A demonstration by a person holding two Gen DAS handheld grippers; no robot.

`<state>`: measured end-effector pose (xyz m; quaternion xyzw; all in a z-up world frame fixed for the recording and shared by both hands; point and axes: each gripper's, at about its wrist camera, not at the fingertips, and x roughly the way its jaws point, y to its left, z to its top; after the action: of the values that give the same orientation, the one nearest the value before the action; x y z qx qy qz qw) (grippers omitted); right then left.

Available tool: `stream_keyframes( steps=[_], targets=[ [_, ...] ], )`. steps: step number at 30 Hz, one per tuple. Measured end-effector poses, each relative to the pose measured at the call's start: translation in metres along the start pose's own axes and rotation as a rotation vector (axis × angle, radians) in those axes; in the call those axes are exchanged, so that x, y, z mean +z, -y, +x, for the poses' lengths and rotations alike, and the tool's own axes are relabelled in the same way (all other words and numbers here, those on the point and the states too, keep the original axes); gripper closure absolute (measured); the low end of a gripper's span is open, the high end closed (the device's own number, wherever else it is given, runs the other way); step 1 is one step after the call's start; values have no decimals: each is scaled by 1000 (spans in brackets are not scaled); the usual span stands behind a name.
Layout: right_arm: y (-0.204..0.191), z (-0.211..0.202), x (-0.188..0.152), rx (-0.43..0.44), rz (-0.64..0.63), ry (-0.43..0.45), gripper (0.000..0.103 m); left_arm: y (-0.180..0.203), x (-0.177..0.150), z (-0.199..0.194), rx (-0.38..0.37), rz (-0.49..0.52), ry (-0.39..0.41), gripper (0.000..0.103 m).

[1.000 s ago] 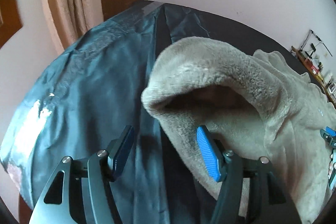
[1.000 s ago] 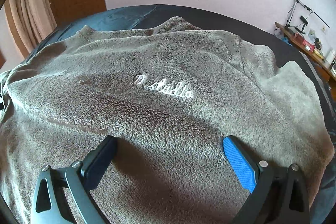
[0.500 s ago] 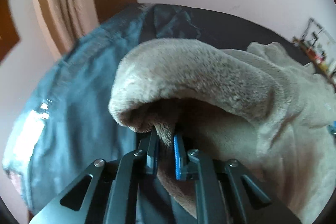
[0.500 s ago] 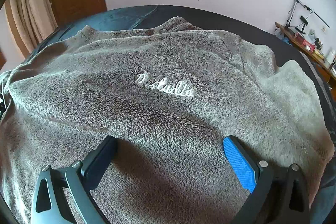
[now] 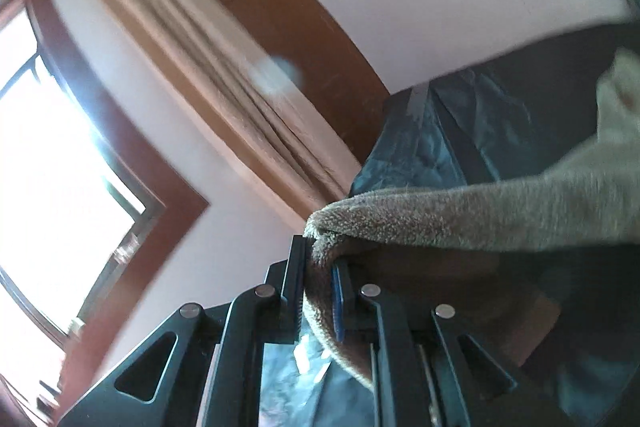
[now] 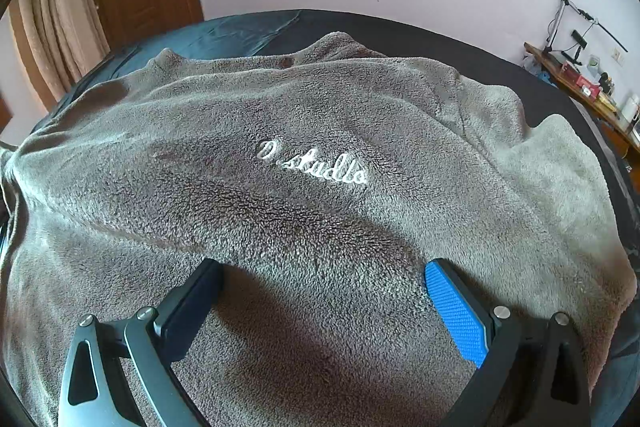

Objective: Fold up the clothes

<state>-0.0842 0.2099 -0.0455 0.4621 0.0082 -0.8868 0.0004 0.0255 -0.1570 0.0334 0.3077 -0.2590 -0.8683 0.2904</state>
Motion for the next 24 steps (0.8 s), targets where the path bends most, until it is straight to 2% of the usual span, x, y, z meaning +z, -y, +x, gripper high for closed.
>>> stream_keyframes(
  steps=[1, 5, 10, 13, 16, 18, 20, 22, 24],
  targets=[
    [0, 0, 0, 0, 0, 0, 1, 3, -3, 0, -1, 27, 3, 88],
    [0, 0, 0, 0, -1, 0, 1, -7, -24, -19, -187, 32, -74, 88],
    [0, 0, 0, 8, 4, 1, 1, -19, -50, -10, -256, -29, -171, 84],
    [-1, 1, 1, 8, 5, 1, 1, -18, -65, 3, -247, -43, -248, 79],
    [-2, 1, 1, 7, 3, 0, 1, -23, -75, 6, -249, -54, -290, 65],
    [-2, 1, 1, 6, 2, 0, 1, -25, -78, 5, -257, -65, -297, 61],
    [-3, 1, 1, 6, 2, 0, 1, -28, -80, 4, -268, -74, -300, 50],
    [-2, 0, 0, 7, 2, 1, 1, -30, -84, 3, -272, -43, -317, 28],
    [-1, 0, 0, 7, 1, 1, 1, -32, -90, 2, -291, -20, -317, 25]
  ],
)
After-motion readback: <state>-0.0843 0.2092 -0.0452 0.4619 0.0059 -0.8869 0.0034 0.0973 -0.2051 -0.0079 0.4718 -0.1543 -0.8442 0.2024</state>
